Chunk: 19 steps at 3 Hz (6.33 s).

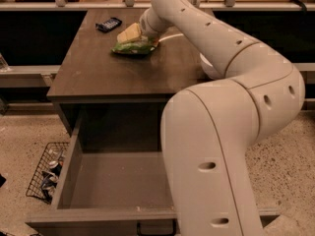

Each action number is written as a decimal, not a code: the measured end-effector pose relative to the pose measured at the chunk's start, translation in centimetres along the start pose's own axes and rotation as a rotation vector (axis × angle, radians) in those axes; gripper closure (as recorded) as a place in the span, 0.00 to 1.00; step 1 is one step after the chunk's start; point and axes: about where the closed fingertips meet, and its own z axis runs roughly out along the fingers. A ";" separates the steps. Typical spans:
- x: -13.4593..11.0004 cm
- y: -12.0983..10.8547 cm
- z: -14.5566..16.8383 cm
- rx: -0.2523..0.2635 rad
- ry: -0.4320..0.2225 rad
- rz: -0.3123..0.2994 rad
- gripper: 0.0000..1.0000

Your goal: Place green rice chip bag into top drawer

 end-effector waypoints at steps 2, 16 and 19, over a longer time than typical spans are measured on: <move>0.1 0.1 0.2 -0.002 0.003 0.000 0.40; 3.8 6.5 -32.6 0.224 -0.278 -0.202 1.00; 7.8 9.0 -32.6 0.136 -0.264 -0.256 1.00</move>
Offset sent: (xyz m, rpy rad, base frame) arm 0.0000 0.0015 -0.0021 -0.0003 0.0026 0.0021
